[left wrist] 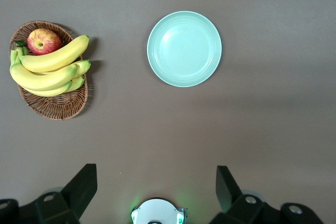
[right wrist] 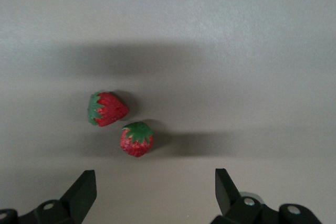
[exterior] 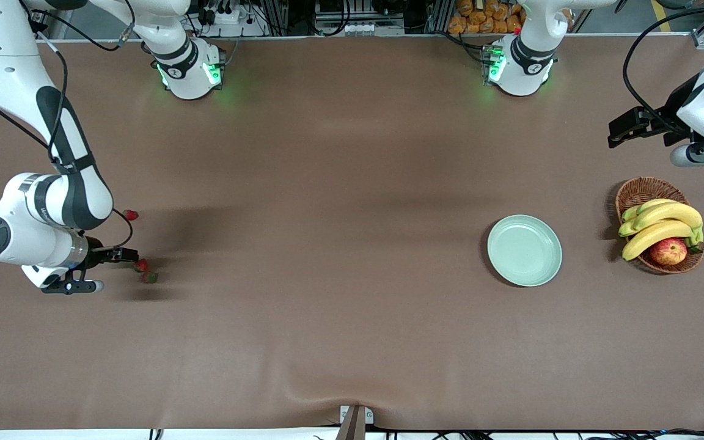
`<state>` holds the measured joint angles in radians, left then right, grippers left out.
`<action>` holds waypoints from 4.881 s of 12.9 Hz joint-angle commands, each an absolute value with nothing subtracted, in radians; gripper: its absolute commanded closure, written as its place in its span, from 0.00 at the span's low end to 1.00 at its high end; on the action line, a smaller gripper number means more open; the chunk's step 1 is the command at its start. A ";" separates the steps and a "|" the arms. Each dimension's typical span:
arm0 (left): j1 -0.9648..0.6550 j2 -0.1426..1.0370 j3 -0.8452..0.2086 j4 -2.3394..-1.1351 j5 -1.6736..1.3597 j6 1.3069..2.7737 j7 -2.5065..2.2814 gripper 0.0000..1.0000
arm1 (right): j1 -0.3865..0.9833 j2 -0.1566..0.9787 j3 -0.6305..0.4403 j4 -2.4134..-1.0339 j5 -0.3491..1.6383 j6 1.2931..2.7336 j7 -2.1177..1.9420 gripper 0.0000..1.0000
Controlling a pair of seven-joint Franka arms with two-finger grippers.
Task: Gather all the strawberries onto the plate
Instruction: 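Close the right gripper on one strawberry, then carry the strawberry with the right gripper toward the table middle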
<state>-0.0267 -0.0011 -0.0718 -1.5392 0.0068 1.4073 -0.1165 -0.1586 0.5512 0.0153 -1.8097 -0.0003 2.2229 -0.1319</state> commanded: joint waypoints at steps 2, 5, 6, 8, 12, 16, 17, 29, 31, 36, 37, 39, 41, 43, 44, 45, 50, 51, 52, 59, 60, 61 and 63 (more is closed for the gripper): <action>-0.023 0.002 -0.072 -1.517 0.008 1.399 -0.107 0.00 | -0.164 0.575 0.029 -1.818 0.006 2.244 -0.049 0.00; -0.023 -0.005 -0.071 -1.516 0.006 1.397 -0.109 0.00 | -0.166 0.612 0.031 -1.818 0.006 2.281 -0.049 0.00; -0.023 -0.005 -0.072 -1.511 0.006 1.397 -0.118 0.00 | -0.166 0.618 0.031 -1.816 0.008 2.283 -0.048 0.00; -0.023 -0.011 -0.074 -1.511 0.008 1.391 -0.126 0.00 | -0.163 0.624 0.031 -1.816 0.034 2.283 -0.049 0.00; -0.018 -0.025 -0.066 -1.511 0.006 1.391 -0.112 0.00 | -0.160 0.637 0.031 -1.810 0.049 2.293 -0.048 0.00; -0.018 -0.025 -0.066 -1.511 0.008 1.391 -0.109 0.00 | -0.147 0.637 0.031 -1.809 0.051 2.293 -0.048 0.00; -0.018 -0.026 -0.066 -1.511 0.008 1.390 -0.109 0.00 | -0.147 0.637 0.031 -1.809 0.051 2.293 -0.048 0.00; 0.017 -0.034 -0.066 -1.514 0.008 1.361 -0.072 0.00 | -0.141 0.641 0.031 -1.801 0.049 2.307 -0.054 0.99; 0.017 -0.034 -0.066 -1.513 0.008 1.358 -0.074 0.00 | -0.140 0.627 0.031 -1.801 0.049 2.298 -0.063 0.99; 0.020 -0.032 -0.066 -1.513 0.008 1.356 -0.074 0.00 | -0.149 0.543 0.031 -1.802 0.048 2.222 -0.162 0.99; 0.018 -0.032 -0.066 -1.513 0.008 1.356 -0.074 0.00 | -0.152 0.513 0.032 -1.801 0.048 2.186 -0.194 0.99; 0.020 -0.032 -0.064 -1.513 0.008 1.356 -0.063 0.00 | -0.141 0.448 0.037 -1.799 0.049 2.120 -0.264 1.00; 0.023 -0.032 -0.066 -1.513 0.008 1.356 -0.061 0.00 | -0.112 0.399 0.070 -1.786 0.048 2.076 -0.276 1.00; 0.025 -0.034 -0.066 -1.513 0.009 1.356 -0.058 0.00 | -0.060 0.393 0.093 -1.738 0.049 2.040 -0.270 1.00; 0.025 -0.032 -0.066 -1.513 0.008 1.356 -0.058 0.00 | -0.017 0.394 0.094 -1.726 0.049 2.040 -0.262 1.00; 0.025 -0.031 -0.066 -1.513 0.008 1.356 -0.058 0.00 | 0.023 0.397 0.092 -1.714 0.049 2.048 -0.261 1.00; 0.040 -0.034 -0.069 -1.511 0.008 1.355 -0.055 0.00 | 0.170 0.426 0.091 -1.621 0.103 2.062 -0.160 1.00; 0.038 -0.035 -0.072 -1.512 0.008 1.355 -0.057 0.00 | 0.214 0.442 0.091 -1.620 0.101 2.115 -0.112 1.00; 0.040 -0.035 -0.072 -1.513 0.008 1.355 -0.055 0.00 | 0.247 0.457 0.091 -1.618 0.103 2.169 -0.050 1.00; 0.046 -0.029 -0.068 -1.514 -0.003 1.356 -0.055 0.00 | 0.478 0.571 0.091 -1.594 0.106 2.380 0.265 1.00; 0.045 -0.023 -0.069 -1.517 -0.006 1.356 -0.057 0.00 | 0.512 0.587 0.091 -1.594 0.104 2.407 0.306 1.00; 0.037 -0.017 -0.074 -1.516 -0.008 1.358 -0.069 0.00 | 0.547 0.606 0.091 -1.591 0.100 2.430 0.352 1.00; 0.031 -0.014 -0.078 -1.516 -0.006 1.362 -0.075 0.00 | 0.610 0.650 0.091 -1.554 0.094 2.473 0.408 1.00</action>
<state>0.0306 -0.0161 -0.0711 -1.5214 0.0067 1.3706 -0.0761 0.5578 0.5992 0.1012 -1.6166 0.0910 2.4536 0.3567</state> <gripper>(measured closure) 0.000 0.683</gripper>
